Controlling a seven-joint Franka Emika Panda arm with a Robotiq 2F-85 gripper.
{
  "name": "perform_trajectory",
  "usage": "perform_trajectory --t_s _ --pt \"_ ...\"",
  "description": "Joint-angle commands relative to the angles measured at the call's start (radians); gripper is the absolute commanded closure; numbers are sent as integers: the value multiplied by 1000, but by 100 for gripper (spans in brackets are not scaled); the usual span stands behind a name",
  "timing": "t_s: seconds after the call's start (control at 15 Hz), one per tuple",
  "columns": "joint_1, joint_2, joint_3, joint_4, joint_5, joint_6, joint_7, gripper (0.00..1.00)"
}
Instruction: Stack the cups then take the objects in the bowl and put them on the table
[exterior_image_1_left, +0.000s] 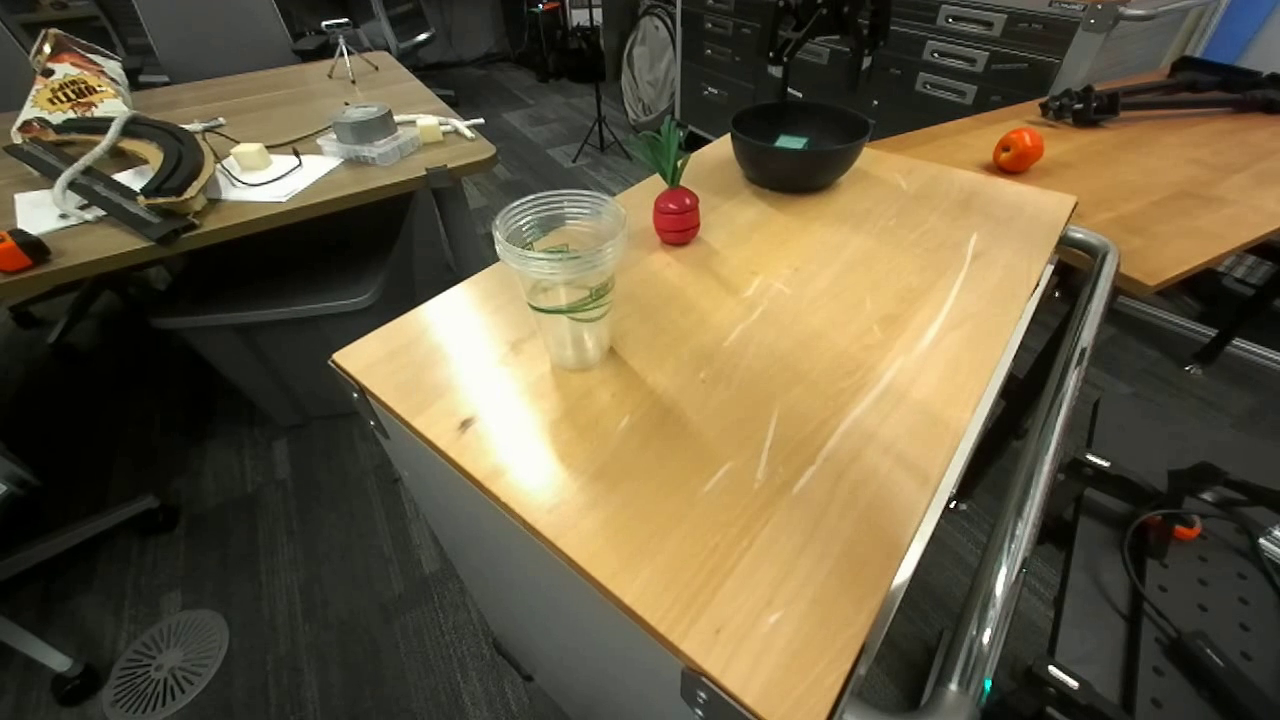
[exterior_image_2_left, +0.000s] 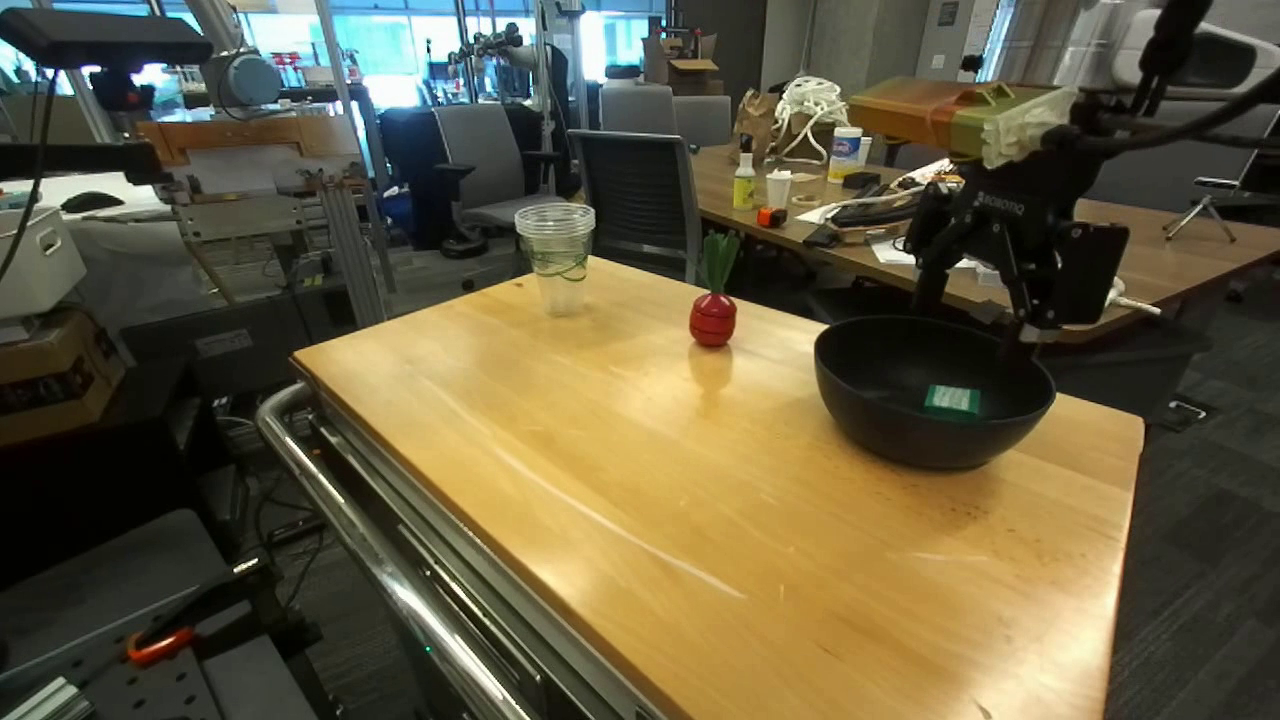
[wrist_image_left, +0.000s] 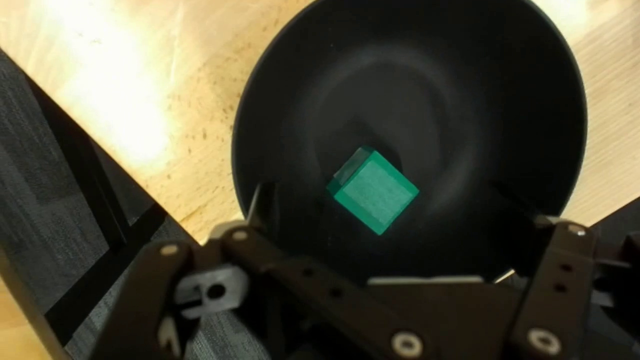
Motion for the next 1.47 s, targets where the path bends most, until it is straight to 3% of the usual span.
perform_trajectory --t_s 0.0,0.27,0.67,0.73,0.8,0.93,1.27,1.4 --pt "6 -32 1 -42 13 80 3 0" --pt "-3 12 22 -18 57 133 5 0" --pt "-19 116 18 60 90 96 41 0" --pt "-23 137 16 74 94 98 52 5" --pt "-28 153 16 86 97 90 61 26" --pt "-30 177 12 97 96 99 76 30" --pt "-29 194 10 108 85 108 91 69" --pt "-17 170 3 79 65 122 86 76"
